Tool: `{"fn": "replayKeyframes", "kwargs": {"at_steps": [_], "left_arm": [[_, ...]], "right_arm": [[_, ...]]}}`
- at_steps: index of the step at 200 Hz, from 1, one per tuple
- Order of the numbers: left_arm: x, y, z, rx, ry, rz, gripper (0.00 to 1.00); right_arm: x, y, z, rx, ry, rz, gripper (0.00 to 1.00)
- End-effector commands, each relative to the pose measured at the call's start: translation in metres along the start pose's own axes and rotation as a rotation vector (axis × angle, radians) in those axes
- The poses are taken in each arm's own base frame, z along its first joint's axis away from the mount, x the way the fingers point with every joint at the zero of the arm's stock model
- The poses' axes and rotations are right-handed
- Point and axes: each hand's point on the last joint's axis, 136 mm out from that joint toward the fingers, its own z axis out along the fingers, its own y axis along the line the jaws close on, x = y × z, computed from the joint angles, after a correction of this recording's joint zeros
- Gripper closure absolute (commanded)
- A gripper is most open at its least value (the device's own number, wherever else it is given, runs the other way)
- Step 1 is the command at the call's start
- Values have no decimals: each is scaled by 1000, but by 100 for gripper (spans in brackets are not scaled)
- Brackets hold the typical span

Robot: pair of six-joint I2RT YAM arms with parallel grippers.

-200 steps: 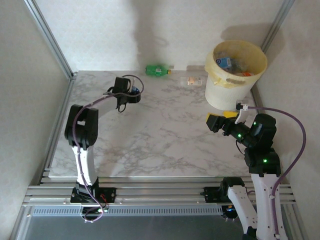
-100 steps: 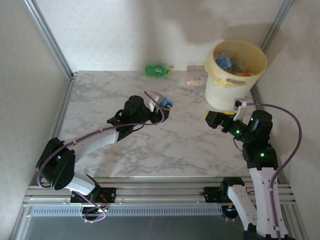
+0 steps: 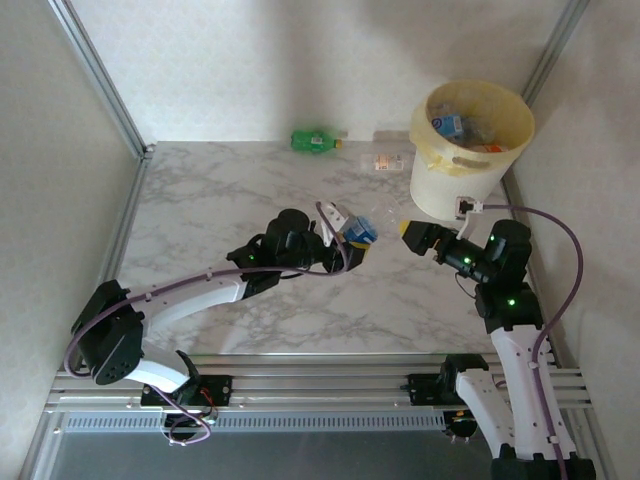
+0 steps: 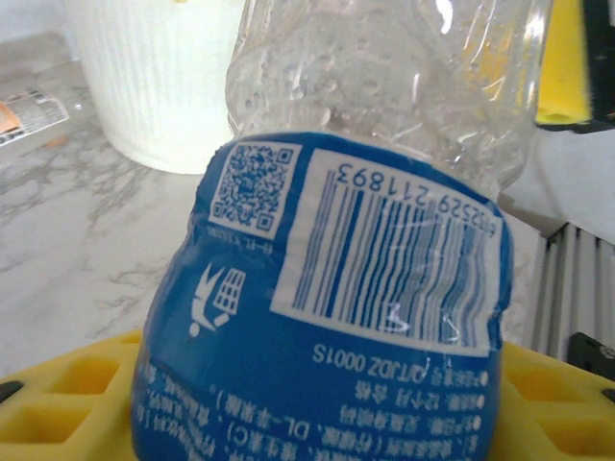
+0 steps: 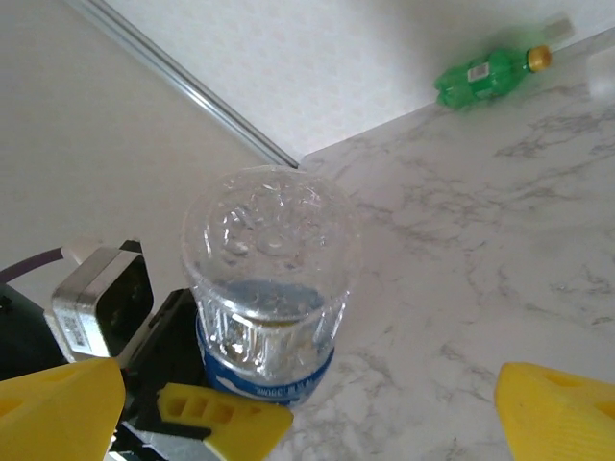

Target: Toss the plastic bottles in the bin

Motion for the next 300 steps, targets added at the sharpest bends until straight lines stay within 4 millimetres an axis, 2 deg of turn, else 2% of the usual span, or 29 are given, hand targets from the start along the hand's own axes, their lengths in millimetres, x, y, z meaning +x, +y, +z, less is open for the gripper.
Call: {"fn": "replayKeyframes", "kwargs": {"at_steps": [1,47,110,202,242,256,263,280,300], "left_arm": [[-25,-21,4,62,-62,22,59],[-25,-42,13,121,-58,34,59],[-30,-56,16,153,-75,49,59],[-27,-63,14,182,-81,59,58],[-24,-64,14,195,-75,59,54],[-21,-64,14,195,-70,57,49],[-21,-64,13,193,-70,55,43],[-19,-59,13,168,-69,48,13],[-24,-58,10,157,-100,50,4]], "right_arm": [[0,10,5,-50,5,-9,1],[7,12,15,-63,35,-8,2],[6,14,21,-81,28,19,5],[0,9,25,-55,16,63,27],[0,8,26,-56,21,78,40],[-1,9,25,-51,19,74,43],[-2,9,25,-45,19,71,44],[-2,8,23,-32,19,64,46],[-3,5,22,-5,16,56,48]]}}
